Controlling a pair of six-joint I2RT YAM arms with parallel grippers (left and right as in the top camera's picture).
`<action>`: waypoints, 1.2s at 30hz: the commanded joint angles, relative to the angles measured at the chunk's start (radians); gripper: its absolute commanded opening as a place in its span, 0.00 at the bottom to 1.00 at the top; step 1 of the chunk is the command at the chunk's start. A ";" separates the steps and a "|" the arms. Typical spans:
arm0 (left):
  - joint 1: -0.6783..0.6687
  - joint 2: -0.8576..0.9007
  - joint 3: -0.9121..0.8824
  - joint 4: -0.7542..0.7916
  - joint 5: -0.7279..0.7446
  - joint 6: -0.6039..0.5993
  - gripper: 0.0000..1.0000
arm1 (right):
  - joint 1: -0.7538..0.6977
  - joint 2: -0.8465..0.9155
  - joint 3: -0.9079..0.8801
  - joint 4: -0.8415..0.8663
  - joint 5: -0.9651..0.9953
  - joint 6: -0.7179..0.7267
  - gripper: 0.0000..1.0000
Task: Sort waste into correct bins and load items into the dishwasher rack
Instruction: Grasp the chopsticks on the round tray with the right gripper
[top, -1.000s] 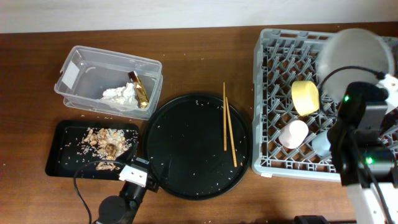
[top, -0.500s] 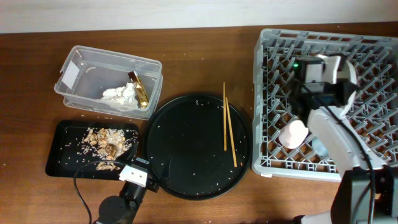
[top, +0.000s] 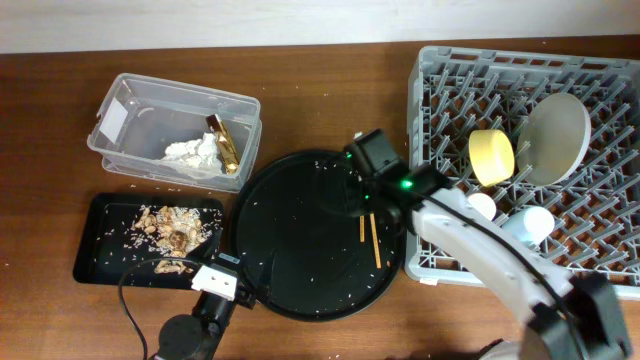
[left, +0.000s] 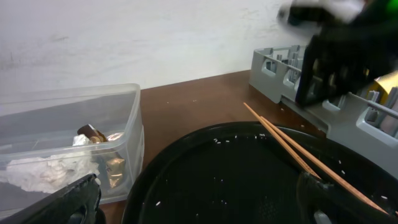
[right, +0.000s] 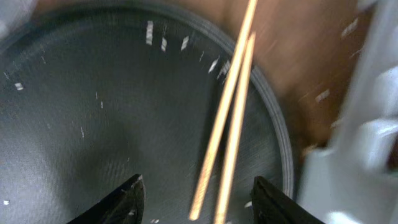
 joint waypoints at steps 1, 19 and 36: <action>0.003 -0.005 -0.006 0.002 0.008 0.012 0.99 | 0.004 0.135 -0.011 0.053 -0.061 0.098 0.52; 0.003 -0.005 -0.006 0.002 0.008 0.012 0.99 | -0.008 0.060 0.068 0.010 -0.133 -0.094 0.04; 0.003 -0.005 -0.006 0.002 0.008 0.012 0.99 | -0.018 0.259 0.093 -0.063 -0.319 -0.387 0.04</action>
